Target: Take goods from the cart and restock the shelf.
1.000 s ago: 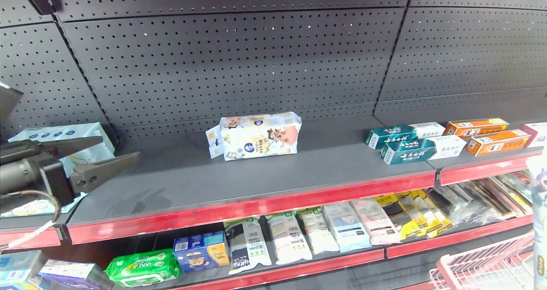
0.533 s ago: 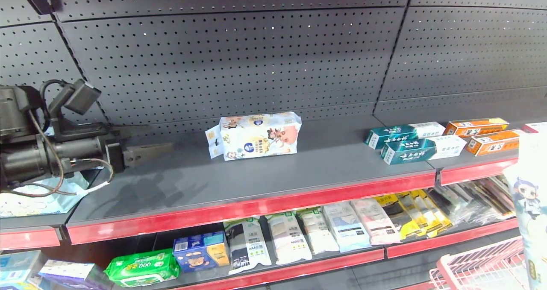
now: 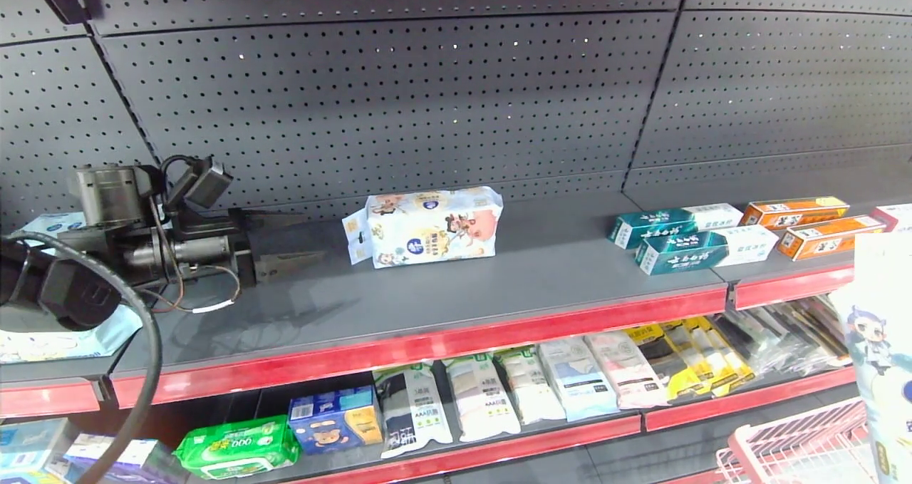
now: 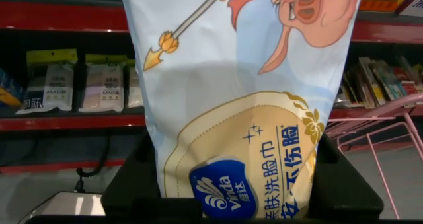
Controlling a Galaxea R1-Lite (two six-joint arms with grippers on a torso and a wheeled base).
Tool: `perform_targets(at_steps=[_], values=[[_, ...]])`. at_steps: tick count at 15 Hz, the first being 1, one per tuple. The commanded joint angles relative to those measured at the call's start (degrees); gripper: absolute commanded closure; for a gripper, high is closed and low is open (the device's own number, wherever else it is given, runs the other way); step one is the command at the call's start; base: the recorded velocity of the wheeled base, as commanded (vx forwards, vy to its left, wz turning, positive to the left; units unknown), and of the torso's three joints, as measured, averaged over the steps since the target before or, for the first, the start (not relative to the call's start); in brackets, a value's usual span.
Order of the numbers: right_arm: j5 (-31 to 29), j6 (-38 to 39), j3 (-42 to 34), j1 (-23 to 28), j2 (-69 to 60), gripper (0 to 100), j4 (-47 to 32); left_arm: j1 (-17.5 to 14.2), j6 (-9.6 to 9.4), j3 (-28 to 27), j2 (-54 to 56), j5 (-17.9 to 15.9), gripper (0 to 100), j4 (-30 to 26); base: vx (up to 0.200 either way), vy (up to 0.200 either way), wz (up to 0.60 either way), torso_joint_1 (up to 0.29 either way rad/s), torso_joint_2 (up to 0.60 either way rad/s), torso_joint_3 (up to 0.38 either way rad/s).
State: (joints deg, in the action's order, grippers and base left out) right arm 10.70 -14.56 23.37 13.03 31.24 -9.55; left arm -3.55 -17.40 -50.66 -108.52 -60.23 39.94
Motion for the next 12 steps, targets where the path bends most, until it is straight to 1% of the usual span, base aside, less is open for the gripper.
perform_targets(at_steps=[1,3,5,6,7,8,9,11,12], values=[[0.0,0.0,-0.1,0.0,-0.5,100,-0.7,0.6,0.52,-0.3,-1.9,-1.6,0,0.1,0.0,0.0,0.0,0.0,0.0,0.0],[0.1,0.0,0.1,-0.1,-0.9,100,-0.9,0.6,0.17,-1.4,-4.2,-3.1,0,0.6,0.0,0.0,0.0,0.0,0.0,0.0],[0.1,-0.1,0.3,-0.1,-0.9,100,-1.0,0.6,0.87,-1.6,-6.8,-3.9,0,5.1,0.0,0.0,0.0,0.0,0.0,0.0],[0.1,-0.4,0.4,-0.1,-0.7,100,-1.0,0.6,1.66,-1.5,-8.3,-3.9,0,8.1,0.0,0.0,0.0,0.0,0.0,0.0],[0.1,-1.4,0.5,-0.2,-0.5,100,-1.0,0.6,3.16,-1.5,-9.6,-3.8,0,10.9,0.0,0.0,0.0,0.0,0.0,0.0],[0.1,-2.5,0.5,-0.7,-0.5,100,-0.9,0.6,5.71,-1.9,-10.1,-3.8,0,13.2,0.0,0.0,0.0,0.0,0.0,0.0],[0.2,-3.0,0.5,-1.3,-0.5,100,-0.9,0.7,7.73,-2.2,-10.2,-3.8,0,14.9,0.0,0.0,0.0,0.0,0.0,0.0],[0.3,-3.1,0.6,-2.8,-0.7,100,-0.9,2.1,12.83,-3.7,-10.3,-3.7,0,18.6,0.0,0.0,0.0,0.0,0.0,0.0],[0.3,-3.1,0.7,-3.1,-0.6,100,-0.9,2.4,13.18,-4.2,-10.9,-3.6,0,18.9,0.0,0.0,0.0,0.0,0.0,0.0]])
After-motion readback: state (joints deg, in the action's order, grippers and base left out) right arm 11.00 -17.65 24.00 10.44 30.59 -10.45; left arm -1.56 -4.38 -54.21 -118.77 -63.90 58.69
